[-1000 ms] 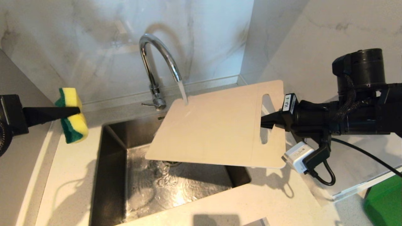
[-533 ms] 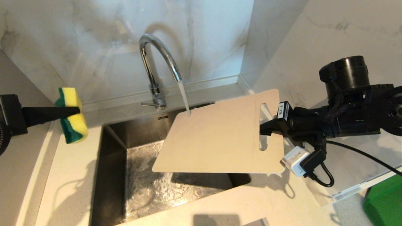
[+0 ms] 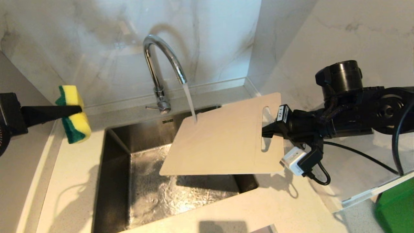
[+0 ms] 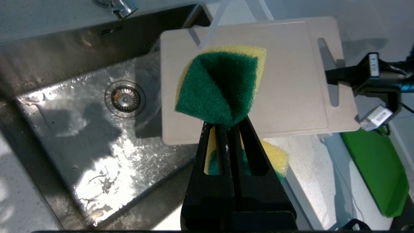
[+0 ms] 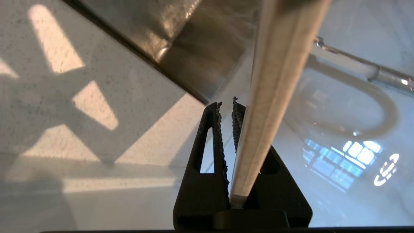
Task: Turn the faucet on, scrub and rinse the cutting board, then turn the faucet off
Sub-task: Scrub the cutting board underwater
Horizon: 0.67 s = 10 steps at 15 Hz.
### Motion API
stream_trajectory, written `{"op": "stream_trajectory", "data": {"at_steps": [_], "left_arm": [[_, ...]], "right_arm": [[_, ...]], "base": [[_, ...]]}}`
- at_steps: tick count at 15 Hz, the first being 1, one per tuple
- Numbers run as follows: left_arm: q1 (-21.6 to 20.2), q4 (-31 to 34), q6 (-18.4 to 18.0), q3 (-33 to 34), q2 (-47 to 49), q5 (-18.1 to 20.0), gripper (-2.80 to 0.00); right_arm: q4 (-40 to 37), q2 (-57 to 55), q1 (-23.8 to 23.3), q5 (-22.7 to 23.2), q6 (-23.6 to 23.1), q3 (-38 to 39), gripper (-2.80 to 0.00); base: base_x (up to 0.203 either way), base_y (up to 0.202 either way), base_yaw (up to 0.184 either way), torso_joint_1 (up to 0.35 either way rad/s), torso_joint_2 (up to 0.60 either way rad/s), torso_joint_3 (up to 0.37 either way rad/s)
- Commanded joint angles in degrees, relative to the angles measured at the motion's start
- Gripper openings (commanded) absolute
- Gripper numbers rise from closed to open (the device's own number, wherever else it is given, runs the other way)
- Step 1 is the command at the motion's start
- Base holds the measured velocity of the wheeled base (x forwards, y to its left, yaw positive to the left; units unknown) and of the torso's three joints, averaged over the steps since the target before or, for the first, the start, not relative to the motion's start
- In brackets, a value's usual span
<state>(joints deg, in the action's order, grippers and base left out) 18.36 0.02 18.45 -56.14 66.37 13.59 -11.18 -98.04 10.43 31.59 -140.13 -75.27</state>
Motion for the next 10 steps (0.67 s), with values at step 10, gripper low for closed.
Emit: {"op": "stream_trajectory", "data": {"at_steps": [10], "left_arm": [[0.4,-0.7,0.1,0.1,0.4,0.1,-2.80]], "right_arm": [[-1.9,-13.4,5.9,-1.1,-1.4,-19.4,-2.80]], "base": [[0.000,0.000,0.000,0.000,0.00,0.000]]}}
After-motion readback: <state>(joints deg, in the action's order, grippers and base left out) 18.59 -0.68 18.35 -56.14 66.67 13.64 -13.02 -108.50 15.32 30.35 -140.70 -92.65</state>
